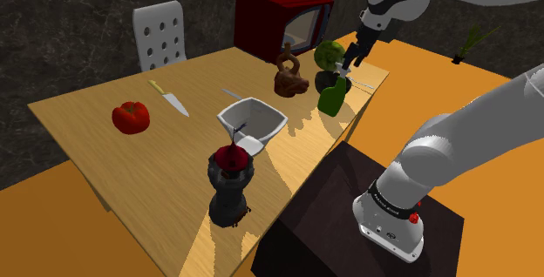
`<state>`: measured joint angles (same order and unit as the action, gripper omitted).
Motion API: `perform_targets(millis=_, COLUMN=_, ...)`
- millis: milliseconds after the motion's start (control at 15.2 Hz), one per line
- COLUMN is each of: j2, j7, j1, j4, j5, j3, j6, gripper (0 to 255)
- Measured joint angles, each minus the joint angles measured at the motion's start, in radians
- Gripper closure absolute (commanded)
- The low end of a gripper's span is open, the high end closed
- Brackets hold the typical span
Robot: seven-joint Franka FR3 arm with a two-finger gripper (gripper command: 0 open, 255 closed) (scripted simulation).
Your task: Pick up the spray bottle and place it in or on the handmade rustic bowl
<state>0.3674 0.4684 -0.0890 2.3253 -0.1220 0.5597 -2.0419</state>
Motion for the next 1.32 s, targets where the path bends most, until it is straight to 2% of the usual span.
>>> perform_targets(millis=330, j2=-0.034, j7=0.012, j1=0.006, j4=0.042, j5=0.010, j3=0.016, j6=-0.073, gripper=0)
perform_targets(millis=726, j2=-0.039, j7=0.013, j1=0.007, j4=0.048, j5=0.012, j3=0.017, j6=-0.084, gripper=0)
perform_targets(millis=792, j2=-0.039, j7=0.013, j1=0.007, j4=0.048, j5=0.012, j3=0.017, j6=-0.084, gripper=255)
perform_targets(millis=1320, j2=-0.038, j7=0.013, j1=0.007, j4=0.048, j5=0.012, j3=0.017, j6=-0.084, gripper=255)
